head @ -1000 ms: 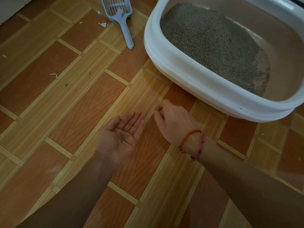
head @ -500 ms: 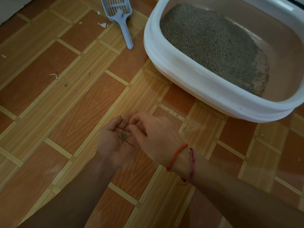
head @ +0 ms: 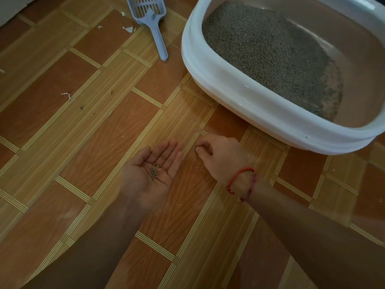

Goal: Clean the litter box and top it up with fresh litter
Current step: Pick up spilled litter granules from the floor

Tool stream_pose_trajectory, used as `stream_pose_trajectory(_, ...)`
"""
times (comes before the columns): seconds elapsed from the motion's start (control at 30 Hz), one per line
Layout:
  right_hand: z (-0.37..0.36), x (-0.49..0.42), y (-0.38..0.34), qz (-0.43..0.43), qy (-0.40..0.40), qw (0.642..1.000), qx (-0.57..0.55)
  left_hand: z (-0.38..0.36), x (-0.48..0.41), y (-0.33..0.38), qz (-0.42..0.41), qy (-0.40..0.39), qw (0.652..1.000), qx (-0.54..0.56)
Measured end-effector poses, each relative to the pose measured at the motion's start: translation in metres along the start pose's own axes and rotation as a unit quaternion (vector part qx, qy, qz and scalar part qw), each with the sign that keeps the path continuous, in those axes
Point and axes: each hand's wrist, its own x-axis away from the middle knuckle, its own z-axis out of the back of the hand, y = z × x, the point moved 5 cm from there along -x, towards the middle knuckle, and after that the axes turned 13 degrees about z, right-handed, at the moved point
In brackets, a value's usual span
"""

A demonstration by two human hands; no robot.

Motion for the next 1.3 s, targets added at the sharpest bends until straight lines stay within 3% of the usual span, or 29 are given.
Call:
stream_pose_trajectory(0.37, -0.009, -0.007, -0.003, 0.030, -0.044, 0.998, 0.036, 0.000, -0.001, 0.001, 0.002, -0.001, 1.000, -0.001)
stream_pose_trajectory(0.57, 0.008, 0.004, -0.032, 0.049, -0.009, 0.998, -0.040, 0.001, -0.002, 0.000, 0.002, -0.008, 1.000, -0.005)
stream_pose_trajectory(0.7, 0.007, 0.018, -0.072, 0.102, -0.040, 0.990, -0.094, 0.007, -0.005, -0.002, 0.027, -0.020, 0.999, -0.026)
stream_pose_trajectory(0.97, 0.008, 0.022, -0.090, 0.147, -0.029, 0.984, -0.100, 0.004, -0.003, -0.006, 0.059, -0.039, 0.996, -0.051)
stream_pose_trajectory(1.1, 0.017, 0.018, -0.076, 0.133, 0.007, 0.985, -0.112, 0.001, 0.001, -0.004, 0.040, -0.033, 0.998, -0.031)
stream_pose_trajectory(1.23, 0.025, 0.013, -0.031, 0.055, 0.050, 0.994, -0.084, -0.003, 0.002, -0.002, 0.009, -0.011, 1.000, -0.004)
stream_pose_trajectory(1.3, 0.024, 0.012, -0.008, 0.021, 0.034, 0.998, -0.055, -0.002, 0.003, -0.001, 0.006, -0.007, 1.000, 0.004)
